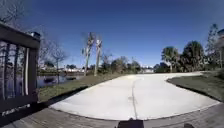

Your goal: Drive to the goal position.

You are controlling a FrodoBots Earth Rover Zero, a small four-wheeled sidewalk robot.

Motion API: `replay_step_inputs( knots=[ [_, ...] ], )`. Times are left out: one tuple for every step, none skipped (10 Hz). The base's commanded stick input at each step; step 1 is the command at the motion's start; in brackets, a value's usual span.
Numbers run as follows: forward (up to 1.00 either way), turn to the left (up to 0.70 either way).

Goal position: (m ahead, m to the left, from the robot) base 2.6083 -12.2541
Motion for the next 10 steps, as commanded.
replay_step_inputs(
  knots=[
    [0.0,0.0],
    [0.0,0.0],
    [0.0,0.0],
    [0.0,0.0],
    [0.03,0.0],
    [0.06,0.0],
    [0.12,0.0],
    [0.6,0.0],
    [0.94,0.0],
    [1.0,0.0]
  ],
)
